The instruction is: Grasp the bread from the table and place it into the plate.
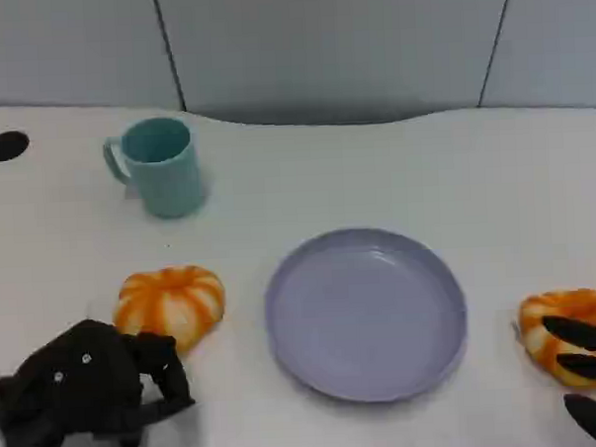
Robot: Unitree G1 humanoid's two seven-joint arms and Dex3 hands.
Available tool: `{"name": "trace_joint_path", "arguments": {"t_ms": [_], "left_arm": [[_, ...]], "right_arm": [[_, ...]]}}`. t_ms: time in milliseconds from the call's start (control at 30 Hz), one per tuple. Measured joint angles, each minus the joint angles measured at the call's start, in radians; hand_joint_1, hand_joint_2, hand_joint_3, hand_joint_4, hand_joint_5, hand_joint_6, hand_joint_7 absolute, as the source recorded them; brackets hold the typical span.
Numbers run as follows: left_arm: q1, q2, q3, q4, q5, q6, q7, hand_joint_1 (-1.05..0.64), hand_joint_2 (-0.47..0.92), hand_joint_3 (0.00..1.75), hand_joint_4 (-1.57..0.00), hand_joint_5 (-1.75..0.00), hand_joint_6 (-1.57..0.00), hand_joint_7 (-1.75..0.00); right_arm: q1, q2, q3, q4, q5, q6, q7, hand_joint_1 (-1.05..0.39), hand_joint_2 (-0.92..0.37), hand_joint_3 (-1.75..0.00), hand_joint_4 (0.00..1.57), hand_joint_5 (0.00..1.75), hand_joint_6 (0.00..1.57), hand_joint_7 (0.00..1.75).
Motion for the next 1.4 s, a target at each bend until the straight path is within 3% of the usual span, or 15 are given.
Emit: {"name": "trace_joint_path", "arguments": {"t_ms": [533, 800, 933, 967, 1033, 1133, 1167, 1200, 1300, 1400], "left_arm": [[0.014, -0.004, 0.015, -0.009, -0.030, -0.005, 0.009, -0.55, 0.92, 0.37, -0.82, -1.75, -0.68, -1.67], [0.049, 0.014, 0.044, 0.000, 0.102, -0.398, 0.218, -0.59, 0.92, 0.27, -0.61, -1.75, -0.39, -1.75], [0.051, 0.055, 0.046, -0.057, 0.249, -0.478, 0.329, -0.61, 0.92, 0.21, -0.49, -1.75, -0.29, -1.71], [0.051, 0.059, 0.047, -0.069, 0.270, -0.483, 0.345, -0.61, 0.92, 0.17, -0.42, -1.60, -0.33, -1.40], [0.053, 0.078, 0.047, -0.103, 0.330, -0.491, 0.366, -0.62, 0.92, 0.13, -0.38, -1.42, -0.43, -1.00], [0.053, 0.116, 0.048, -0.163, 0.409, -0.511, 0.400, -0.64, 0.92, 0.07, -0.28, -1.20, -0.49, -0.52], [0.052, 0.126, 0.048, -0.177, 0.431, -0.516, 0.405, -0.64, 0.92, 0.07, -0.26, -1.15, -0.50, -0.43], [0.052, 0.134, 0.048, -0.188, 0.448, -0.517, 0.406, -0.67, 0.92, 0.05, -0.21, -0.99, -0.49, -0.26], [0.052, 0.162, 0.048, -0.237, 0.502, -0.504, 0.405, -0.70, 0.92, 0.04, -0.09, -0.81, -0.42, -0.09], [0.046, 0.183, 0.044, -0.284, 0.524, -0.479, 0.378, -0.76, 0.92, 0.04, -0.01, -0.68, -0.30, -0.02]], "right_arm": [[0.000, 0.001, 0.001, 0.001, 0.000, -0.002, 0.000, -0.38, -0.92, -0.37, 0.93, 0.01, 0.76, 0.00], [0.000, 0.005, 0.003, 0.001, -0.005, -0.006, -0.002, -0.38, -0.92, -0.37, 0.92, 0.01, 0.76, 0.00], [0.000, 0.008, 0.005, -0.005, -0.007, -0.001, -0.002, -0.38, -0.92, -0.37, 0.93, 0.01, 0.76, 0.00], [0.000, 0.009, 0.006, -0.006, -0.008, 0.000, -0.002, -0.38, -0.92, -0.37, 0.92, 0.00, 0.76, 0.00], [0.000, 0.013, 0.007, -0.010, -0.008, 0.008, -0.002, -0.37, -0.92, -0.37, 0.92, 0.00, 0.77, 0.01], [-0.002, 0.020, 0.010, -0.010, -0.008, 0.009, -0.004, -0.37, -0.92, -0.37, 0.91, 0.00, 0.77, 0.00], [-0.002, 0.020, 0.011, -0.010, -0.008, 0.010, -0.004, -0.38, -0.92, -0.37, 0.90, 0.00, 0.76, 0.00], [-0.002, 0.022, 0.012, -0.011, -0.008, 0.014, -0.004, -0.38, -0.92, -0.37, 0.90, 0.00, 0.76, 0.00], [-0.001, 0.023, 0.017, -0.012, -0.009, 0.016, -0.004, -0.37, -0.92, -0.38, 0.89, 0.00, 0.76, 0.00], [-0.002, 0.023, 0.017, -0.012, -0.009, 0.016, -0.004, -0.38, -0.92, -0.38, 0.90, 0.00, 0.76, 0.00]]}}
